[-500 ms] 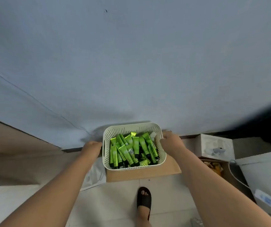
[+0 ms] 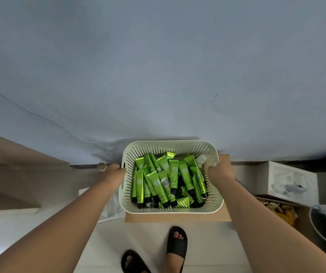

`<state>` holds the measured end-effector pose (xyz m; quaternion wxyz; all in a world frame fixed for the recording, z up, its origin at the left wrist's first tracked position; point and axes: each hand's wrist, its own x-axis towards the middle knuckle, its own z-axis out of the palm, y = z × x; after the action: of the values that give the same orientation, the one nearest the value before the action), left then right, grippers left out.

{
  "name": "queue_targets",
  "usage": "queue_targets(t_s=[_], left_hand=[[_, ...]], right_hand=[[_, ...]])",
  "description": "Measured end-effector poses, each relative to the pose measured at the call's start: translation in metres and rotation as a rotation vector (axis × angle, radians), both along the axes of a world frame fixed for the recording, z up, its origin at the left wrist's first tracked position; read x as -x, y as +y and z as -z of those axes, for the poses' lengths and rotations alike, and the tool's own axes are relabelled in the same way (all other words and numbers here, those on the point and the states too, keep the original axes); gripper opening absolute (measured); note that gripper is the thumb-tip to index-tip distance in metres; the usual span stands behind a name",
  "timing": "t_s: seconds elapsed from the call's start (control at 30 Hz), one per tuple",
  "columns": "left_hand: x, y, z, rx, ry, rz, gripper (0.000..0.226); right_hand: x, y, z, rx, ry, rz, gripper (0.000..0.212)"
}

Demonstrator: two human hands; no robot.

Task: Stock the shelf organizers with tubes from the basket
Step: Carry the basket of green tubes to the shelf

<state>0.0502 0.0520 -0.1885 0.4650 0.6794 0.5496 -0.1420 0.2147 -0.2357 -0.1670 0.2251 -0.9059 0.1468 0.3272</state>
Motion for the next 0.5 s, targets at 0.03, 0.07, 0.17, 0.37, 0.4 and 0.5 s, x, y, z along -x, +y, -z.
queue_targets(t_s=[0.03, 0.07, 0.17, 0.37, 0.4, 0.5], left_hand=[[-0.004, -0.001, 0.008, 0.026, -0.011, -0.02, 0.012], [-0.006, -0.002, 0.012, 0.054, -0.029, -0.038, 0.009], [-0.01, -0.003, 0.015, 0.099, -0.086, -0.123, 0.013], [0.03, 0.006, -0.009, 0.191, -0.071, -0.169, 0.012], [0.042, 0.012, -0.017, 0.197, -0.073, -0.177, 0.012], [0.079, 0.036, -0.052, 0.198, -0.089, -0.211, 0.014]], right_hand=[[0.0, 0.001, 0.005, -0.028, 0.013, 0.04, 0.03], [0.001, 0.001, 0.01, -0.047, 0.02, 0.068, 0.018], [0.006, 0.0, 0.015, -0.125, -0.01, 0.139, 0.014], [0.029, 0.006, -0.016, -0.218, -0.035, 0.134, 0.03], [0.036, 0.009, -0.028, -0.227, -0.042, 0.094, 0.031], [0.057, 0.026, -0.071, -0.252, -0.038, -0.04, 0.037]])
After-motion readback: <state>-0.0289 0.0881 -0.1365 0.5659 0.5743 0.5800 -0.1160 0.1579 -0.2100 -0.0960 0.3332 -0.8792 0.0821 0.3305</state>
